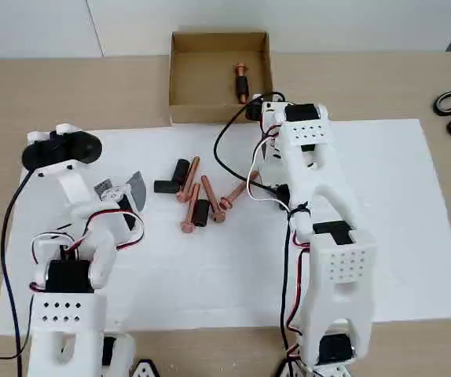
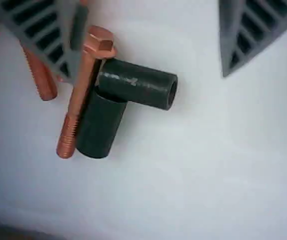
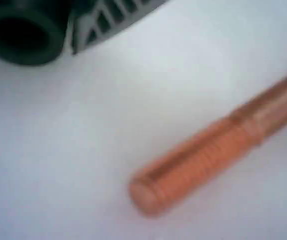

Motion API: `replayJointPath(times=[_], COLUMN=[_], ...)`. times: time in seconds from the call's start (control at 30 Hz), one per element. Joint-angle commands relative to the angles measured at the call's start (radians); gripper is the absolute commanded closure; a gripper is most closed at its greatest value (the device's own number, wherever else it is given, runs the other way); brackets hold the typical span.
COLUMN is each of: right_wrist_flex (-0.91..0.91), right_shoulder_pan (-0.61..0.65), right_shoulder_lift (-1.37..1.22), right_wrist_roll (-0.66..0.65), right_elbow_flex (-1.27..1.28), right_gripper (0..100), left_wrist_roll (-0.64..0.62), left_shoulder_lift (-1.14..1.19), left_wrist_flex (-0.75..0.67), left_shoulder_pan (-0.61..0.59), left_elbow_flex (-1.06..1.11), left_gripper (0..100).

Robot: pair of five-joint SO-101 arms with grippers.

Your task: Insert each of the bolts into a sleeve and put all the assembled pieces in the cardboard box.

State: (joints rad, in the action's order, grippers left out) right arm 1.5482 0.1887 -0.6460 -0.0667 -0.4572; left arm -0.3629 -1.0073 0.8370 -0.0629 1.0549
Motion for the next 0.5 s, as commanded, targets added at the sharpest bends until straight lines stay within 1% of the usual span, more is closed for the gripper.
replayJointPath(times=[0.0,0.33,0.4,0.47], right_wrist_flex=[-0.010,-0.004,-0.002,-0.001], right_shoulder_pan=[-0.004,-0.005,-0.007,-0.007], right_shoulder_lift=[-0.021,-0.059,-0.061,-0.053], right_wrist_roll=[-0.005,-0.003,-0.003,-0.003], right_elbow_flex=[-0.026,-0.026,-0.026,-0.026], right_gripper=[86.8,87.4,90.4,96.9], left_wrist_roll=[0.009,0.009,0.009,0.009], left_shoulder_lift=[-0.023,-0.023,-0.023,-0.023], left_wrist_flex=[-0.021,-0.021,-0.021,-0.021], left_shoulder_pan=[0.008,0.008,0.009,0.009], left_elbow_flex=[-0.005,-0.004,-0.004,-0.004], left_gripper=[82,82,82,82])
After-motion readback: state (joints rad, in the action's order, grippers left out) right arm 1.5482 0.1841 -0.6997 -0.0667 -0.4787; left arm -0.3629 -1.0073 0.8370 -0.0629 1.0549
